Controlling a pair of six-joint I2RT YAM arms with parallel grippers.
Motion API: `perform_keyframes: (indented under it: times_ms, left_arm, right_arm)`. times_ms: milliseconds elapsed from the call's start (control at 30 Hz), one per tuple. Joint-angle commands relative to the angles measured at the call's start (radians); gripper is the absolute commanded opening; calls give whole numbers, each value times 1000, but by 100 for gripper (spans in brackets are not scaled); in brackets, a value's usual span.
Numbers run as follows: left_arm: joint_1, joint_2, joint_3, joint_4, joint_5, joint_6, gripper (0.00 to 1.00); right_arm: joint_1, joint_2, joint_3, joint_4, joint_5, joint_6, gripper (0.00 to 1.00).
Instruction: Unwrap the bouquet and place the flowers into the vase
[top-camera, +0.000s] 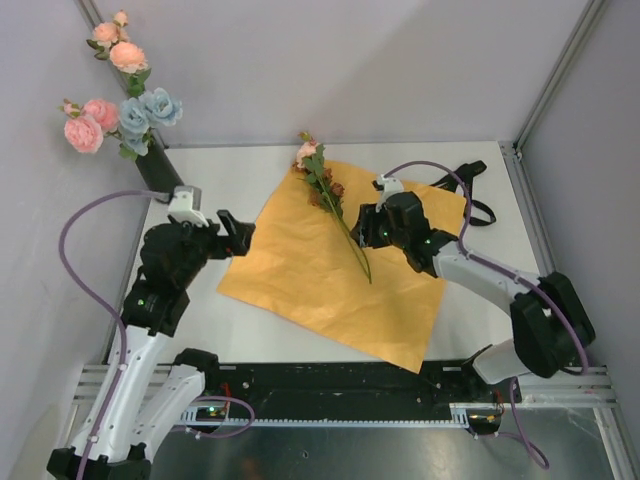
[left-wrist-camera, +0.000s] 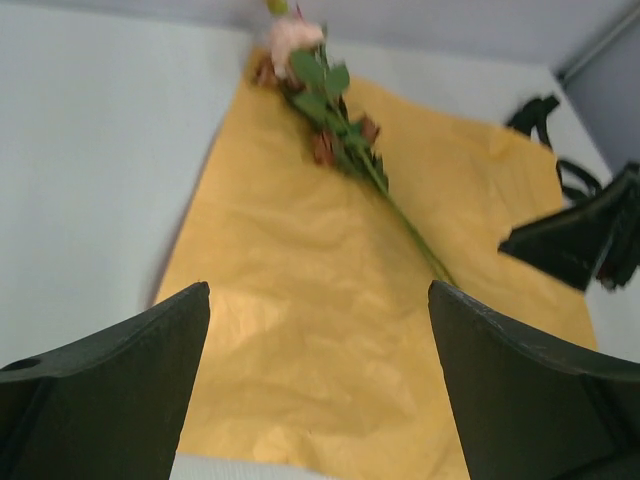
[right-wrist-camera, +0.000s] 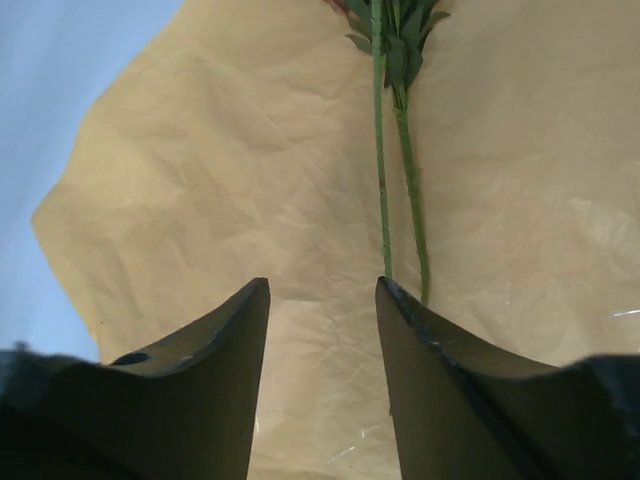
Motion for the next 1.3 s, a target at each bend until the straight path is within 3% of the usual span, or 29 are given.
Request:
perform_keyframes:
  times_ms: [0,167,467,1267]
  left_arm:
    - [-14,-45,-80,7,84,-8,94]
    - [-15,-104,-150,3,52,6,96]
    - [-15,-109,-150,4,95,-7,97]
    - [-14,-102,-152,3,114,-14,97]
  right_arm:
    - [-1,103,71,-6,6,-40,49]
    - [-2,217,113,-14,45,-74,41]
    - [-2,367,194,-39,37,-91,38]
    - [10,466,213,-30,27,-99,31]
